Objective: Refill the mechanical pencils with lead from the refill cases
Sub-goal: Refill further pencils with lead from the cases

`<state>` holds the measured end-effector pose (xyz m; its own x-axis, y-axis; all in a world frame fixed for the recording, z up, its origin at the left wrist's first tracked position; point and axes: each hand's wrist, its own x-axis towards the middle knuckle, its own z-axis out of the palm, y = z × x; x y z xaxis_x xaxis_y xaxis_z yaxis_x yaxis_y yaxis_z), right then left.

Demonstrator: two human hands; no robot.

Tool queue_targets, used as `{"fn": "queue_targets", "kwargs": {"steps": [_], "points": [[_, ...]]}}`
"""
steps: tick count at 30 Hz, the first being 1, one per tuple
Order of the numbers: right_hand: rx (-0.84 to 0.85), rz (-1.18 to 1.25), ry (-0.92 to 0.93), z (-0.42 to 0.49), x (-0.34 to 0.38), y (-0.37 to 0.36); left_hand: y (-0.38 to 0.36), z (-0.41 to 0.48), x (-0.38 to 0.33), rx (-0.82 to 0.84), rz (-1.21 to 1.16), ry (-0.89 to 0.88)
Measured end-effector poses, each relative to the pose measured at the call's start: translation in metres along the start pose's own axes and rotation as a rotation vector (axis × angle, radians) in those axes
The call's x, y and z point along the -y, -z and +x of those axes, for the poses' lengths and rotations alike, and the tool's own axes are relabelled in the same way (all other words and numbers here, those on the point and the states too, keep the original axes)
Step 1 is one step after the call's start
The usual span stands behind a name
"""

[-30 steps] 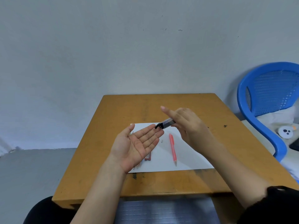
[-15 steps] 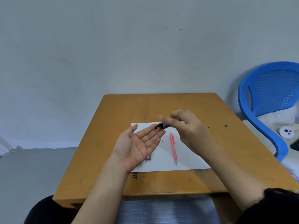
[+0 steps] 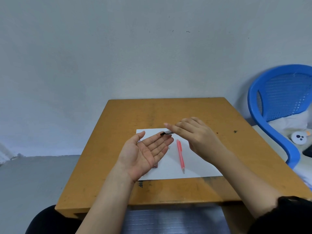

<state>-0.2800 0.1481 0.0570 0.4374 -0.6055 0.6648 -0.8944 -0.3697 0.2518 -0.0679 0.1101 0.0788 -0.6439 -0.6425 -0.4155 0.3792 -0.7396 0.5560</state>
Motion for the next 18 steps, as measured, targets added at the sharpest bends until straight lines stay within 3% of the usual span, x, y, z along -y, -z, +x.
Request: {"fn": "queue_targets", "kwargs": {"steps": [18], "points": [[-0.179,-0.053,0.019,0.0029,-0.0042,0.0062,-0.0014,0.0,0.0001,0.045,-0.026,0.019]]}}
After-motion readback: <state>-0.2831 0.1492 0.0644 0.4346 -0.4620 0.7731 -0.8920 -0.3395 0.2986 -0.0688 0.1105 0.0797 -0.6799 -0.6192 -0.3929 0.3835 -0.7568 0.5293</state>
